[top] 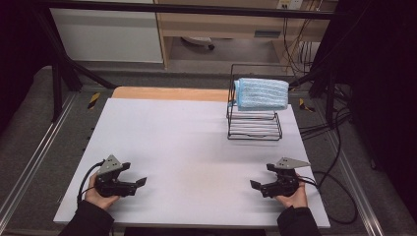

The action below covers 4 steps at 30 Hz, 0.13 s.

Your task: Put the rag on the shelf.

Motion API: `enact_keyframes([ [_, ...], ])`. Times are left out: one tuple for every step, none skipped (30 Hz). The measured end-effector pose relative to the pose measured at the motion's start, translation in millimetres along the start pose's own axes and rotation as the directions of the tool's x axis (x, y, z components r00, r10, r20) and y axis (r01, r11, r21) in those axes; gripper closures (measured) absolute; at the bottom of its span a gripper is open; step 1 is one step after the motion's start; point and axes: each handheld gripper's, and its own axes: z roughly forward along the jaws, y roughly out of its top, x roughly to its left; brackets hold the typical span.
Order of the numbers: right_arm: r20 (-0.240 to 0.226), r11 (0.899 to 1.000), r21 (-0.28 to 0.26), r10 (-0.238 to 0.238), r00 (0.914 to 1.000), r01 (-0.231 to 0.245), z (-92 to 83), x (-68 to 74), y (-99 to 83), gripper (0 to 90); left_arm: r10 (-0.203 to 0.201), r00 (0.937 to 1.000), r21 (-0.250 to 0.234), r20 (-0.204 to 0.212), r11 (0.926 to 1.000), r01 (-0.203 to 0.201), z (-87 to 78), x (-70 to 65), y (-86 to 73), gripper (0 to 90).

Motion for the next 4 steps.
enact_keyframes([
  [-0.002, 1.000, -0.003, 0.000, 1.0000, 0.000, -0.1, 0.2, 0.0, 0.6, -0.001, 1.0000, -0.002, -0.001, 1.0000, 0.001, -0.1, 0.0, 0.0, 11.2],
  [-0.006, 1.000, -0.009, 0.005, 1.0000, -0.005, -0.4, 0.3, 0.3, 0.6, -0.003, 1.0000, -0.003, -0.001, 1.0000, 0.003, 0.0, 0.3, 0.0, 11.2],
  [-0.008, 1.000, -0.015, 0.007, 0.9999, -0.007, -0.8, 0.3, 0.6, 0.6, -0.003, 1.0000, 0.000, -0.003, 1.0000, 0.003, 0.3, 0.4, 0.0, 11.2],
  [-0.007, 1.000, -0.017, 0.009, 0.9999, -0.010, -1.3, 0.3, 0.5, 0.6, -0.002, 1.0000, 0.001, -0.006, 1.0000, 0.002, 0.5, 0.4, 0.0, 11.2],
])
